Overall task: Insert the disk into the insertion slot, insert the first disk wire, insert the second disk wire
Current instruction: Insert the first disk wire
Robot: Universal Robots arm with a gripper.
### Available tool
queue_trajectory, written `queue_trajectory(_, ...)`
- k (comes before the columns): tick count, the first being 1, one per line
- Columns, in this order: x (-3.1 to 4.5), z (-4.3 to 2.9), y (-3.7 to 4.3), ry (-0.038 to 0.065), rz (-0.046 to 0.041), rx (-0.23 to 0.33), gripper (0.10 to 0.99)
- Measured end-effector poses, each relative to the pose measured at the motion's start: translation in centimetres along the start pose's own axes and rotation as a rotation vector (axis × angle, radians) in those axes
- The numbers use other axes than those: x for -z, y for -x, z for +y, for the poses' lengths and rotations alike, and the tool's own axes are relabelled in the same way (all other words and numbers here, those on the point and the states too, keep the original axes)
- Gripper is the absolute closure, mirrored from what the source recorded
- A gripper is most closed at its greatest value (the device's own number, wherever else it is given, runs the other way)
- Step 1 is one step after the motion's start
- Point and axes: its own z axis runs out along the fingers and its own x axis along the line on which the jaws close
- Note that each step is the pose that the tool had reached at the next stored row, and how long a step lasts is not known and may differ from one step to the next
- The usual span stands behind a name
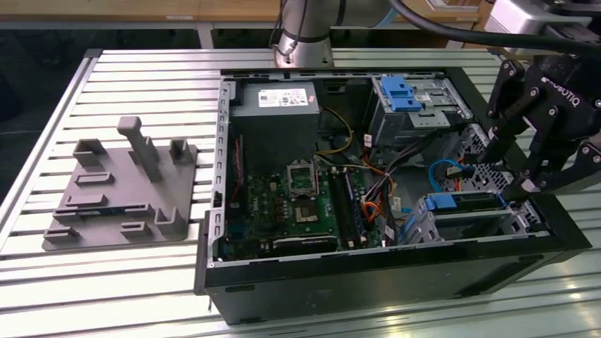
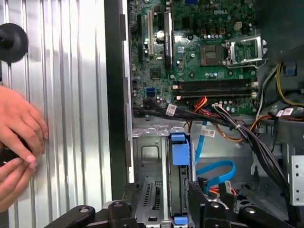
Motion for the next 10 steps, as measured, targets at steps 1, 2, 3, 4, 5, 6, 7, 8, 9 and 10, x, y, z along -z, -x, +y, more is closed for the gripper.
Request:
queue_trajectory(1, 0.01, 0.02, 0.05, -0.001, 0.0002, -0.009, 0.529)
queue_trajectory(2, 0.01, 0.02, 0.14, -0.002, 0.0001, -0.014, 0.529)
queue_trajectory(3, 0.01, 0.03, 0.31, -0.002, 0.0003, -0.017, 0.529)
queue_trajectory(4, 0.03, 0.05, 0.6, -0.002, 0.0014, -0.017, 0.529)
queue_trajectory(5, 0.05, 0.08, 1.01, -0.003, 0.0045, -0.017, 0.529)
queue_trajectory(6, 0.07, 0.11, 1.44, -0.003, 0.0096, -0.017, 0.529)
queue_trajectory(7, 0.09, 0.13, 1.79, -0.003, 0.0155, -0.017, 0.529)
queue_trajectory(8, 0.1, 0.15, 2.12, -0.004, 0.0223, -0.017, 0.529)
queue_trajectory(9, 0.13, 0.17, 2.45, -0.005, 0.0304, -0.017, 0.529)
queue_trajectory(10, 0.14, 0.19, 2.81, -0.005, 0.0391, -0.017, 0.529)
